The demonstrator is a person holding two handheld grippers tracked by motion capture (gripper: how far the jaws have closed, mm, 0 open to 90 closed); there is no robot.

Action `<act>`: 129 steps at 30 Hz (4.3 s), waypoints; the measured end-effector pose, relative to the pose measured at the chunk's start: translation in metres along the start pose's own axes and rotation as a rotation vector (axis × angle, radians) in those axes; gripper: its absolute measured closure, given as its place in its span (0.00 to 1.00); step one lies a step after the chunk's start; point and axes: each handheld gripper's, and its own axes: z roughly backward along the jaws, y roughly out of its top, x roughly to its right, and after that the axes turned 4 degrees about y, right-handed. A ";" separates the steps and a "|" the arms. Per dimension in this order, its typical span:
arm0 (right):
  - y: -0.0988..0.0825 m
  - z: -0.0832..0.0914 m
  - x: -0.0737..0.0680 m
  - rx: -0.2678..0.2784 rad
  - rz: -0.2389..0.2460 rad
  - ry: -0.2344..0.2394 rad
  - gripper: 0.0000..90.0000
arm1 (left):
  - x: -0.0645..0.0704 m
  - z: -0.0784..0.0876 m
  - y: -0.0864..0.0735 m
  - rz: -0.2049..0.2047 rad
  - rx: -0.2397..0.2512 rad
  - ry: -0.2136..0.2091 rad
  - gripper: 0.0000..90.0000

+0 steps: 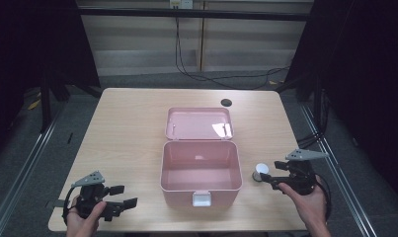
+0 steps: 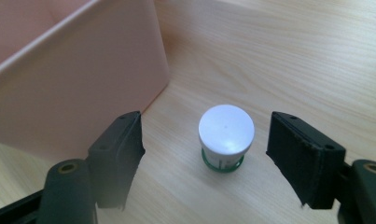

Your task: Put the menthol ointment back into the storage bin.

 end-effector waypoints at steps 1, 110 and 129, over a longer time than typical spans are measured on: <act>0.002 0.000 0.001 0.003 -0.007 0.008 0.30 | 0.000 0.000 0.000 -0.003 -0.001 0.001 0.20; 0.069 -0.085 0.019 -0.786 0.161 0.059 0.52 | 0.001 0.000 0.000 -0.010 -0.017 0.000 0.20; 0.067 -0.088 0.015 -0.827 0.196 0.045 0.57 | 0.001 0.000 0.000 -0.010 -0.017 -0.004 0.20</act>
